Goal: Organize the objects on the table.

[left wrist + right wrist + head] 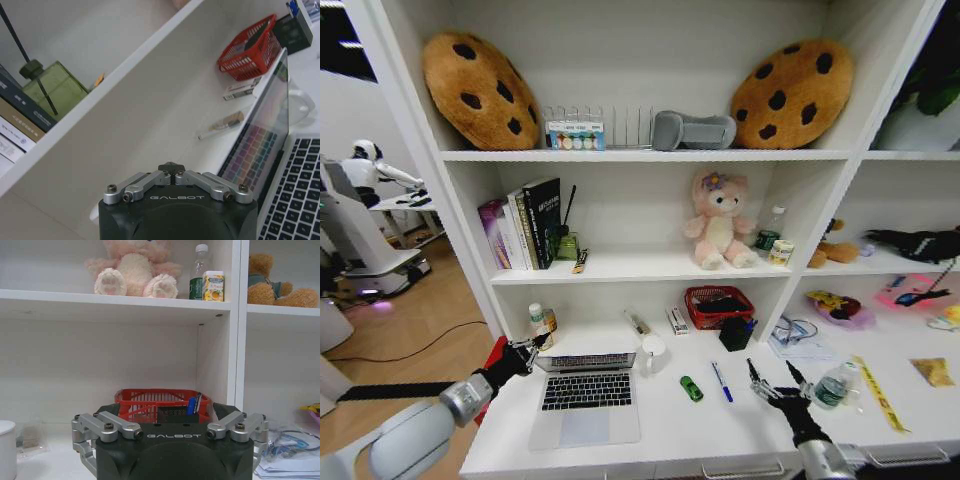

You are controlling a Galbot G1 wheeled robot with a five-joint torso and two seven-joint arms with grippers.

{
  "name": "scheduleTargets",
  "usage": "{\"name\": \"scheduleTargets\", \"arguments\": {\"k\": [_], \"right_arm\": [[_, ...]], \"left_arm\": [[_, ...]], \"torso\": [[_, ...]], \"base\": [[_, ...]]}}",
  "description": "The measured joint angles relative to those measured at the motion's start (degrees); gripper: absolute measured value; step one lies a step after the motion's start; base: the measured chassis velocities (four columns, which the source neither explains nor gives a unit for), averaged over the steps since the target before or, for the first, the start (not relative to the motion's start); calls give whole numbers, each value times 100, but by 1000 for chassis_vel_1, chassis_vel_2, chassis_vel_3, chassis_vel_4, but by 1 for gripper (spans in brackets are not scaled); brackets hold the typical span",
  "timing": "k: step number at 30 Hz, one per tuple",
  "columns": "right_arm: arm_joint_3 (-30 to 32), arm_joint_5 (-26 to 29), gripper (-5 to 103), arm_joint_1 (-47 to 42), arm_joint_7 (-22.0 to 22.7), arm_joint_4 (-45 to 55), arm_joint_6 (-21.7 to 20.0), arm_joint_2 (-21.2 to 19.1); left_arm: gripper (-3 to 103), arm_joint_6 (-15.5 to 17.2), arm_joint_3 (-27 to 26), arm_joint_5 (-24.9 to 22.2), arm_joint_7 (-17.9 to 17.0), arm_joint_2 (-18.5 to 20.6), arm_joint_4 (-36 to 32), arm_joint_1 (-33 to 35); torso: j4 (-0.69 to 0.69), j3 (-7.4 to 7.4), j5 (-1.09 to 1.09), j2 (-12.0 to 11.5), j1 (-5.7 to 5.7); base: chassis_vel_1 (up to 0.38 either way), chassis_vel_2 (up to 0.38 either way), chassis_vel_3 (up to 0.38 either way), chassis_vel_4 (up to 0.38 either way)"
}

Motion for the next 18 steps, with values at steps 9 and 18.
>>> {"name": "scheduleTargets", "arguments": {"k": [9,18], "right_arm": [[12,-17,100,-4,47,2,22,34],[23,-27,100,-9,102,-2,18,73]], "left_arm": [[0,-137,28,414,28,20,-245,672],[0,-411,-606,1248,53,-250,-614,2363]], "torso": [[0,0,0,0,0],[0,-1,1,0,0]], "base": [[0,0,0,0],[0,0,0,0]]}}
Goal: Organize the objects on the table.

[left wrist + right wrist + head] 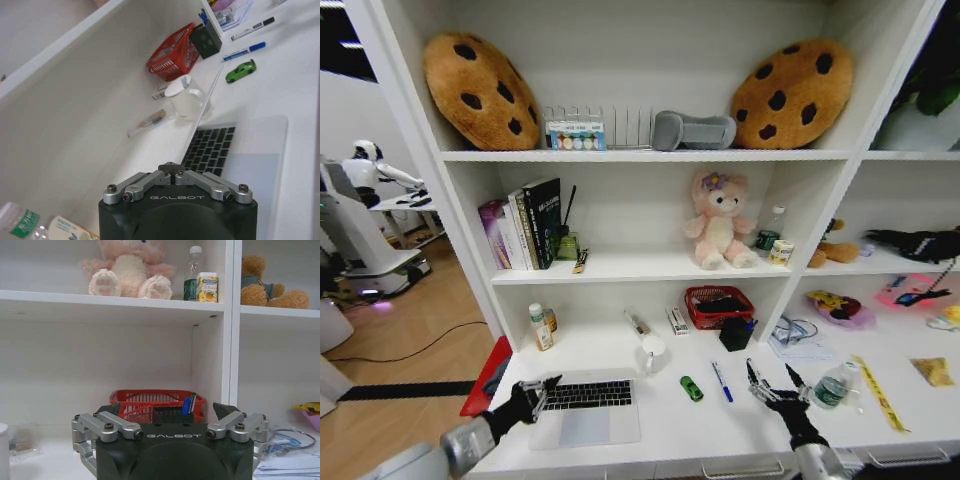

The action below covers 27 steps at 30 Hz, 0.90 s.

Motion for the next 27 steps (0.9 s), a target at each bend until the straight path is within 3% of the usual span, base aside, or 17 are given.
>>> {"name": "scheduleTargets", "arguments": {"k": [2,4,7,10,15,16,18,19,22,27], "right_arm": [[-1,0,100,6,4,-14,0,2],[-4,1,100,26,16,-58,-5,-5],[-6,1,100,34,20,-65,-10,-10],[-19,2,100,45,46,-76,-40,-44],[-19,5,100,25,48,-48,-60,-77],[-15,9,100,8,48,-16,-70,-96],[-14,6,100,-27,48,48,-96,-133],[-14,6,100,-27,48,48,-96,-133],[-28,-3,100,-45,48,109,-116,-164],[-50,-2,100,-97,39,262,-166,-266]], "left_arm": [[0,-38,47,110,2,-94,30,82],[0,-125,600,457,13,-470,255,20],[0,-139,847,552,14,-585,347,-102],[0,-165,1491,772,14,-982,660,-495],[0,-190,1501,699,-14,-1137,677,-577],[0,-173,1381,508,-71,-1211,593,-615],[11,-167,1118,147,-231,-1460,428,-733],[11,-167,1118,147,-231,-1460,428,-733],[16,-162,926,-179,-417,-1811,282,-831],[38,-161,723,-487,-539,-2826,94,-852]], "torso": [[0,0,1,0,0],[1,0,-1,0,0],[2,-1,0,0,-1],[0,-1,-1,0,-1],[0,0,0,0,-1],[0,0,0,0,-1],[-2,0,0,0,-1],[-2,0,0,0,-1],[-2,0,1,0,0],[0,0,-1,0,0]], "base": [[0,0,0,0],[0,0,0,0],[0,0,0,0],[0,0,0,0],[0,0,0,0],[0,0,0,0],[0,0,0,0],[0,0,0,0],[0,0,0,0],[0,0,0,0]]}}
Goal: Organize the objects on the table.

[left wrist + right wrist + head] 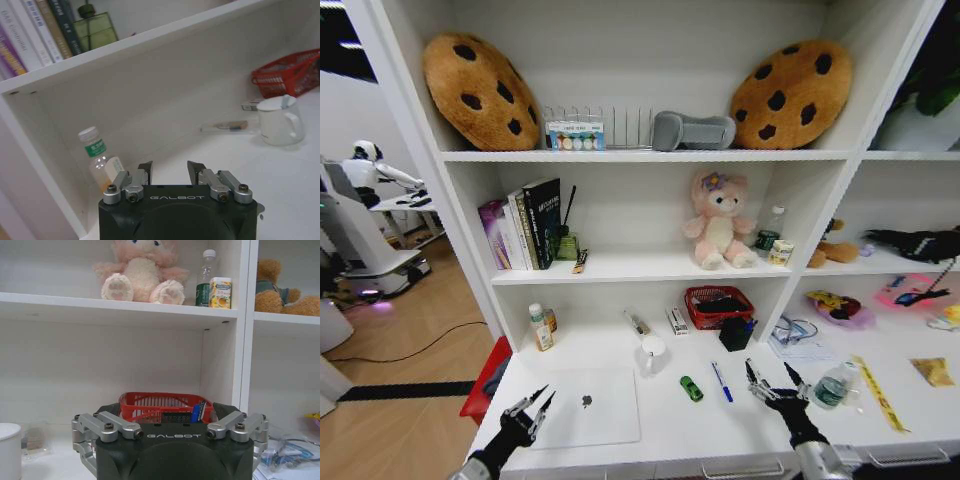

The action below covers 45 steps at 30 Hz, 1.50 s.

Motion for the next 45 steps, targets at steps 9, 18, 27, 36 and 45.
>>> {"name": "scheduleTargets", "arguments": {"k": [9,18,27,36,45], "right_arm": [[175,306,100,-183,-39,264,-17,-378],[70,276,100,-442,-124,381,96,-448],[32,197,100,-485,-137,386,132,-471],[-14,202,100,-472,-137,404,119,-535],[-367,82,100,-360,-277,10,170,-519]], "left_arm": [[71,5,-938,-1005,-1,-1263,-179,142],[99,-34,-2002,-2064,77,-1965,-4,75],[100,-167,-2274,-2420,154,-1946,114,119],[100,-116,-2209,-2371,77,-1956,192,-46],[100,-105,-2193,-2347,63,-1952,198,-51]], "torso": [[0,0,1,0,0],[-1,0,0,0,0],[-1,0,0,0,0],[0,0,-1,0,0],[0,0,0,0,0]], "base": [[0,0,0,0],[0,0,0,0],[0,0,0,0],[0,0,0,0],[0,0,0,0]]}}
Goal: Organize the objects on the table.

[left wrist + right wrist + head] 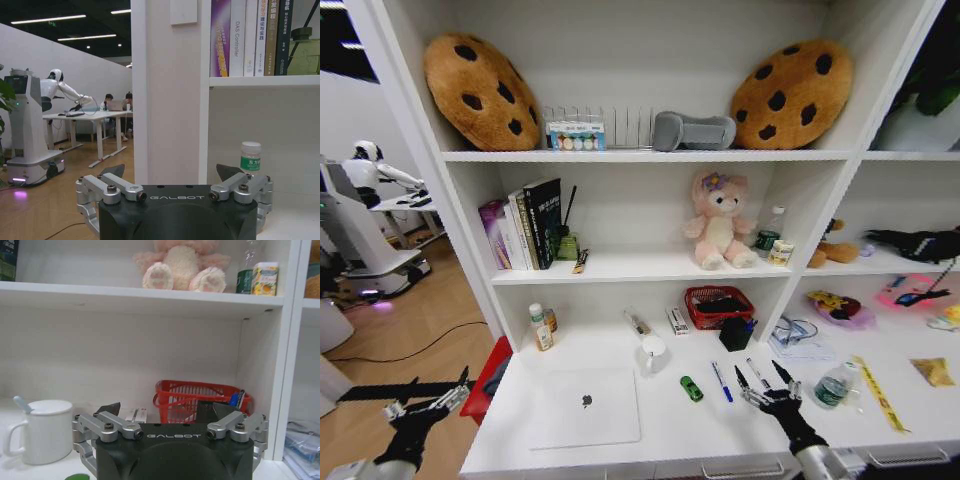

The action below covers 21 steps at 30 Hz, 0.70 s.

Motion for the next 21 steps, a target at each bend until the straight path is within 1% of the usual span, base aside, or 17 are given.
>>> {"name": "scheduleTargets", "arguments": {"k": [2,4,5,7,8,9,10,12,17,21], "right_arm": [[-82,-33,100,47,-45,-89,2,-30],[-363,-68,100,200,-131,-318,-26,-161],[-363,-68,100,200,-131,-318,-26,-161],[-660,-150,100,387,-154,-528,-107,-275],[-660,-150,100,387,-154,-528,-107,-275],[-850,-159,100,490,-153,-622,-210,-346],[-850,-159,100,490,-153,-622,-210,-346],[-1078,-220,100,632,-153,-744,-291,-415],[-1234,-246,100,757,-141,-879,-337,-417],[-1357,-154,100,930,-111,-1000,-409,-424]], "left_arm": [[100,1,1,2,-1,1,0,0],[100,2,3,5,-2,3,0,0],[100,2,3,5,-2,3,0,0],[100,4,4,8,-4,5,0,1],[100,4,4,8,-4,5,0,1],[100,5,5,9,-4,6,0,1],[100,5,5,9,-4,6,0,1],[100,6,7,10,-5,7,0,2],[100,8,8,12,-5,8,-1,3],[100,9,10,13,-5,10,-2,3]], "torso": [[0,0,0,0,0],[1,0,0,0,0],[1,0,0,0,0],[1,0,2,0,0],[1,0,2,0,0],[1,0,1,0,0],[1,0,1,0,0],[0,0,1,0,0],[0,0,1,0,0],[1,0,0,0,0]], "base": [[0,0,0,0],[0,0,0,0],[0,0,0,0],[0,0,0,0],[0,0,0,0],[0,0,0,0],[0,0,0,0],[0,0,0,0],[0,0,0,0],[0,0,0,0]]}}
